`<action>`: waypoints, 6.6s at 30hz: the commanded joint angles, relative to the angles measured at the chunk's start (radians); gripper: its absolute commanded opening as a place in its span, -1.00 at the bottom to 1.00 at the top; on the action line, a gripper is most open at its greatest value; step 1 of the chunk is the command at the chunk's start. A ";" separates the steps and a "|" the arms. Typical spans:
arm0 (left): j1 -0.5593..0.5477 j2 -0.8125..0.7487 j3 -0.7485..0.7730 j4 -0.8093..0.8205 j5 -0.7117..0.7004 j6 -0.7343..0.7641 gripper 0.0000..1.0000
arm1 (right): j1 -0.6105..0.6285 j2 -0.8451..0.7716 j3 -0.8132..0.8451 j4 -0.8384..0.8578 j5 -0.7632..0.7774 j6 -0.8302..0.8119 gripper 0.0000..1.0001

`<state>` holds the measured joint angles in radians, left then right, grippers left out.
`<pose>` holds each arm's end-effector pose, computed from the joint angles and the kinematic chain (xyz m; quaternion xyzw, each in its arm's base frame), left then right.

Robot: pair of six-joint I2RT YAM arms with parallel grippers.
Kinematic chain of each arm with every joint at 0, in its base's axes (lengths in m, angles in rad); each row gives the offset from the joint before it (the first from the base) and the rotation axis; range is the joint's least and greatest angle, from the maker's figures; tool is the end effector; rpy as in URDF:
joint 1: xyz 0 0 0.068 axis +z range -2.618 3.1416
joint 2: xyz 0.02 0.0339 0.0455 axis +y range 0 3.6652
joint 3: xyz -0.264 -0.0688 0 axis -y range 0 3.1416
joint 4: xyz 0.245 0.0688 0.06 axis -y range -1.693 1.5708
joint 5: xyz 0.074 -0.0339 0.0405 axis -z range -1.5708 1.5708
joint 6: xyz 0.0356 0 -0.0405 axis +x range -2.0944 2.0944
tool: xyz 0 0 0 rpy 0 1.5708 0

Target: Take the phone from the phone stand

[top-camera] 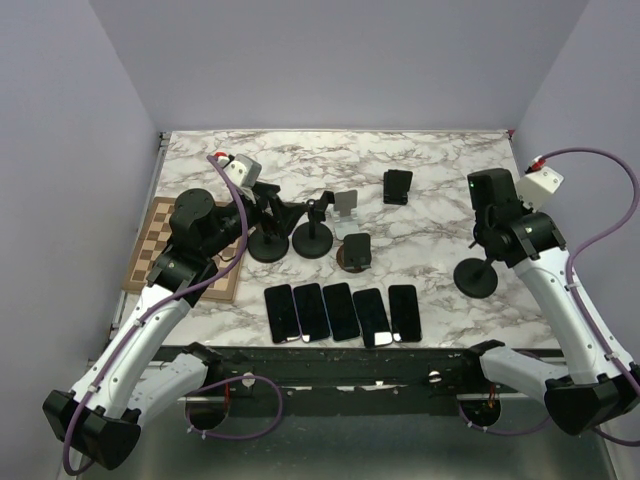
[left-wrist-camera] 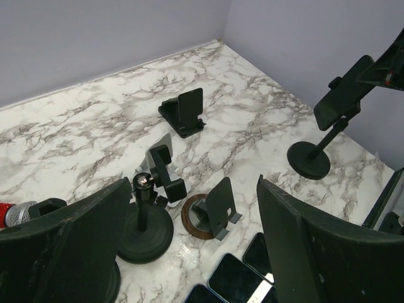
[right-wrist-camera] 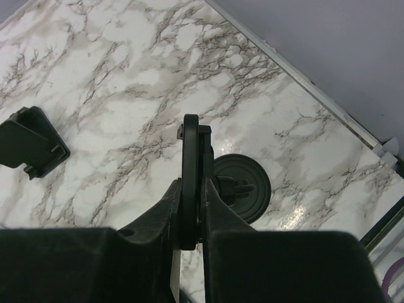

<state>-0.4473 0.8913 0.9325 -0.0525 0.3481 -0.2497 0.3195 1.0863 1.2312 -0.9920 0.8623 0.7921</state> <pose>0.1786 -0.0991 0.3877 0.1902 0.6849 -0.3522 0.6088 0.1938 0.0356 0.3691 0.3427 0.7914 -0.1623 0.4794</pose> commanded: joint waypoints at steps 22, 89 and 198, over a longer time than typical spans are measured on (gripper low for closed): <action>-0.007 0.003 -0.006 -0.006 -0.005 0.011 0.77 | -0.004 0.107 0.115 0.242 -0.919 -0.596 -0.99; -0.163 0.062 -0.034 0.057 0.088 0.026 0.61 | -0.002 -0.052 -0.254 0.548 -0.987 -0.310 -0.36; -0.384 0.785 0.131 0.517 0.030 -0.203 -0.10 | -0.002 -0.107 0.024 0.087 -0.761 -0.189 1.00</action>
<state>-0.8272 1.7149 1.0691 0.3992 0.4175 -0.4175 0.3168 0.9985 1.1919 -0.8799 0.0814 0.5629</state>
